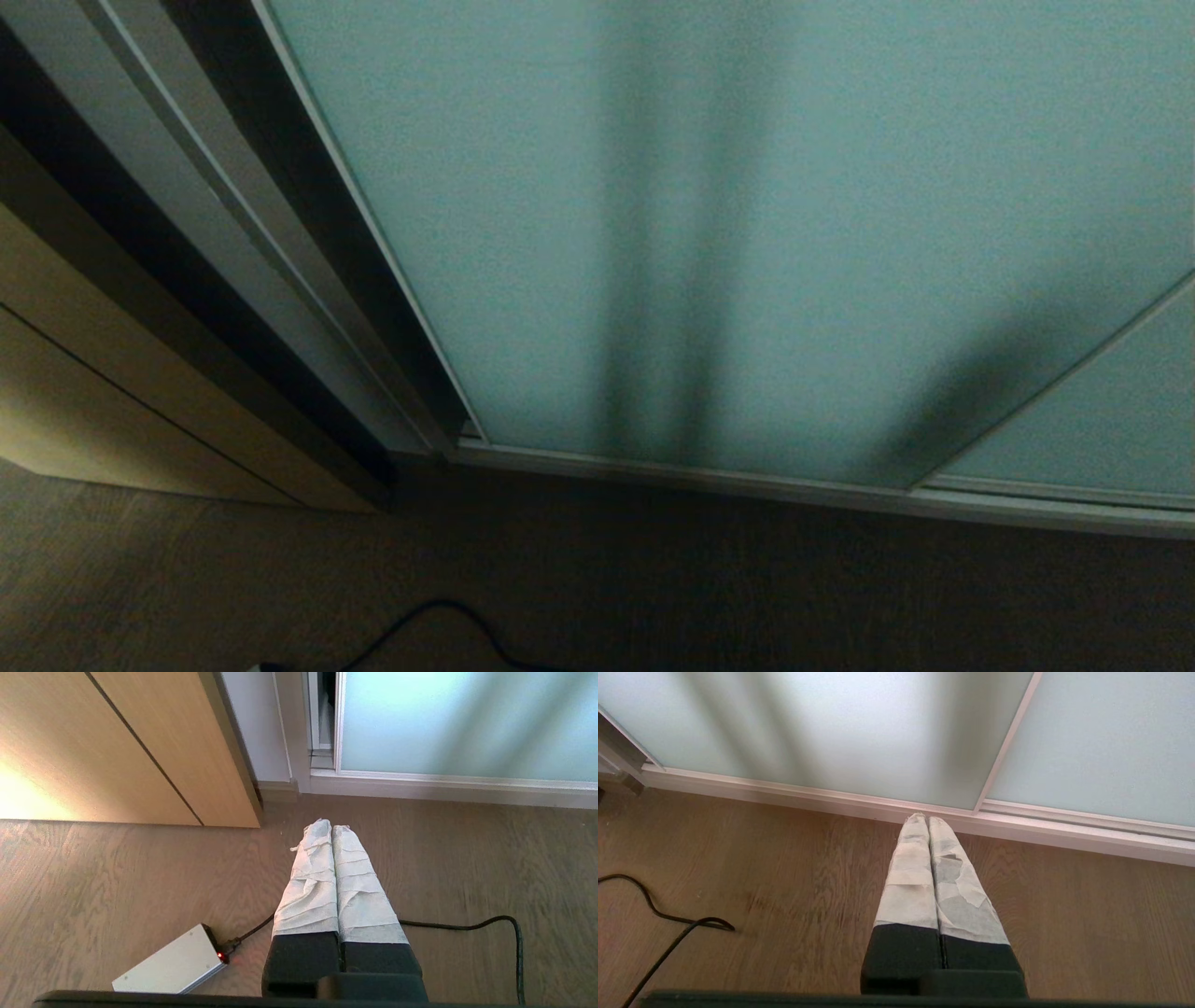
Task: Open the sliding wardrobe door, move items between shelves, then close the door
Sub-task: Open the door
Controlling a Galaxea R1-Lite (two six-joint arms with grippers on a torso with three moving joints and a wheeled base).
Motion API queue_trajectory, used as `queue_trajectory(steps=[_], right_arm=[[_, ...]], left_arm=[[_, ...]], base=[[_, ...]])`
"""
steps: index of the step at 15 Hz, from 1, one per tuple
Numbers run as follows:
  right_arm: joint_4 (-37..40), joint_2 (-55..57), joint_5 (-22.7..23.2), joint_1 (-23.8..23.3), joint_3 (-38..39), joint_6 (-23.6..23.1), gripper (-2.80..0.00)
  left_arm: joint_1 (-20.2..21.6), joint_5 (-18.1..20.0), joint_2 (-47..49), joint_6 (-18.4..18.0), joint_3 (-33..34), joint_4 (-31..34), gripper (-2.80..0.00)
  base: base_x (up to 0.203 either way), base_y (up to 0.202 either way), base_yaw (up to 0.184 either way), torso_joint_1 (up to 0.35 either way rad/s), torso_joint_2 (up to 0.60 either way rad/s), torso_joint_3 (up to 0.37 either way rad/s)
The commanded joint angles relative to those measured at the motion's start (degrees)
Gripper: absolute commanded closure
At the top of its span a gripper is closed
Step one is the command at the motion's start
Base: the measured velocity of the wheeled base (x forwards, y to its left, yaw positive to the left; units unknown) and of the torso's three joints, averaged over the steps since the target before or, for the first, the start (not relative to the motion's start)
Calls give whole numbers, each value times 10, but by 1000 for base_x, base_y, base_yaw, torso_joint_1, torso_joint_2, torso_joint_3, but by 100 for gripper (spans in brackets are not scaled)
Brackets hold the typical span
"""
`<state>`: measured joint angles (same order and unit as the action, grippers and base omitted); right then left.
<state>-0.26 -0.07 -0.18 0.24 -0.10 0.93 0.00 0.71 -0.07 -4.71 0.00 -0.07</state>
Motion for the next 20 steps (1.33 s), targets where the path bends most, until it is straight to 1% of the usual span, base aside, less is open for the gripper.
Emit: queue_trajectory(steps=[1, 9, 10, 12, 16, 17, 18, 20], right_arm=[[-1, 0, -1, 0, 0, -1, 0], [0, 0, 0, 0, 0, 0, 0], [0, 0, 0, 0, 1, 0, 0], [-1, 0, 0, 0, 0, 0, 0], [-1, 0, 0, 0, 0, 0, 0], [0, 0, 0, 0, 1, 0, 0], [0, 0, 0, 0, 0, -1, 0], [0, 0, 0, 0, 0, 0, 0]], left_arm=[[0, 0, 0, 0, 0, 0, 0], [0, 0, 0, -2, 0, 0, 0], [0, -1, 1, -13, -1, 3, 0], [0, 0, 1, -6, 0, 1, 0], [0, 0, 1, -6, -3, 8, 0], [0, 0, 1, -6, -2, 6, 0], [0, 2, 1, -13, -1, -1, 0], [0, -3, 1, -15, -12, -27, 0]], base=[[0, 0, 0, 0, 0, 0], [0, 0, 0, 0, 0, 0], [0, 0, 0, 0, 0, 0], [0, 0, 0, 0, 0, 0], [0, 0, 0, 0, 0, 0], [0, 0, 0, 0, 0, 0], [0, 0, 0, 0, 0, 0], [0, 0, 0, 0, 0, 0]])
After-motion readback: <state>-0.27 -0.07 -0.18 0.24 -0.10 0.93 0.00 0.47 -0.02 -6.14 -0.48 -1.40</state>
